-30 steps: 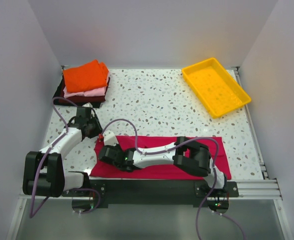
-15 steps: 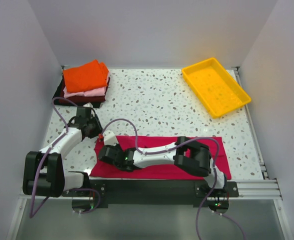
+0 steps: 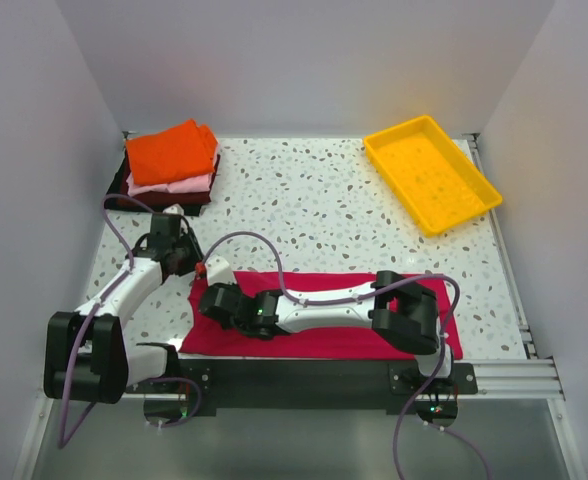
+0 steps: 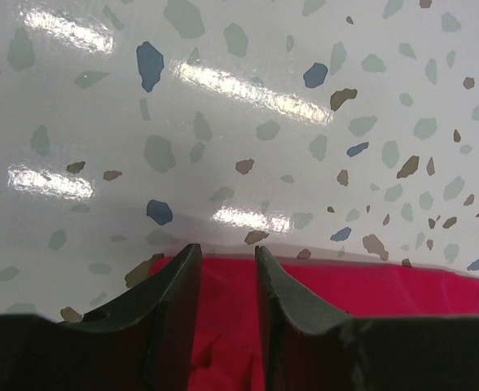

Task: Fold and stack the t-shirts
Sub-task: Fold the tshirt

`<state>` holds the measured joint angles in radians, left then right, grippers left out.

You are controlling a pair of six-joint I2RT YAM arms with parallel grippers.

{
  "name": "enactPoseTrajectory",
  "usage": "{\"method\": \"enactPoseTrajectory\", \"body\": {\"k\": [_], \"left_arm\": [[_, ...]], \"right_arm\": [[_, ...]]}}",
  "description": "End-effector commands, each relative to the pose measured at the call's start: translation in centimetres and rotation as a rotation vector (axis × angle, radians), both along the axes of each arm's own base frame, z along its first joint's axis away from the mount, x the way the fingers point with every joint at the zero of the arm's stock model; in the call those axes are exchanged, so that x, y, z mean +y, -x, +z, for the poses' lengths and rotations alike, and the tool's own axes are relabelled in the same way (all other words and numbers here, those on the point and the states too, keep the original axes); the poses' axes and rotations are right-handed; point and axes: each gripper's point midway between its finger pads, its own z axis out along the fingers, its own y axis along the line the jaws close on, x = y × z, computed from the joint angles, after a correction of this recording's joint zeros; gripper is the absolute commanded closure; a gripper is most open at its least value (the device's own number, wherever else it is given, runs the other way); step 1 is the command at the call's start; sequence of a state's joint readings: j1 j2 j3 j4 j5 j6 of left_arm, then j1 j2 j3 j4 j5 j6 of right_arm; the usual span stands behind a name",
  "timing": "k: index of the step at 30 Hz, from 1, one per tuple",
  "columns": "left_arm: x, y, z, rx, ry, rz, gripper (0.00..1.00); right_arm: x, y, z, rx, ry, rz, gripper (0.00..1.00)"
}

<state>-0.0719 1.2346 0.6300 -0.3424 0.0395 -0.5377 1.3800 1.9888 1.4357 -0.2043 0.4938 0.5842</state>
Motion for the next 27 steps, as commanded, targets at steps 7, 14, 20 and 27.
{"method": "enactPoseTrajectory", "body": {"k": [7,14,20,27], "left_arm": [[0.4,-0.4,0.7,-0.017,-0.010,0.005,0.63],[0.4,-0.4,0.6,-0.014,-0.011,0.003,0.63],[0.5,-0.3,0.6,-0.011,-0.014,0.005,0.63],[0.5,-0.4,0.7,-0.014,-0.016,0.005,0.63]], "right_arm": [[-1.2,2.4,0.8,0.060,0.025,0.062,1.00],[-1.8,3.8,1.1,0.072,0.025,0.086,1.00],[-1.7,4.9,1.2,0.086,0.013,0.109,1.00],[-1.8,6.1,1.3,0.102,0.015,0.140,1.00]]}}
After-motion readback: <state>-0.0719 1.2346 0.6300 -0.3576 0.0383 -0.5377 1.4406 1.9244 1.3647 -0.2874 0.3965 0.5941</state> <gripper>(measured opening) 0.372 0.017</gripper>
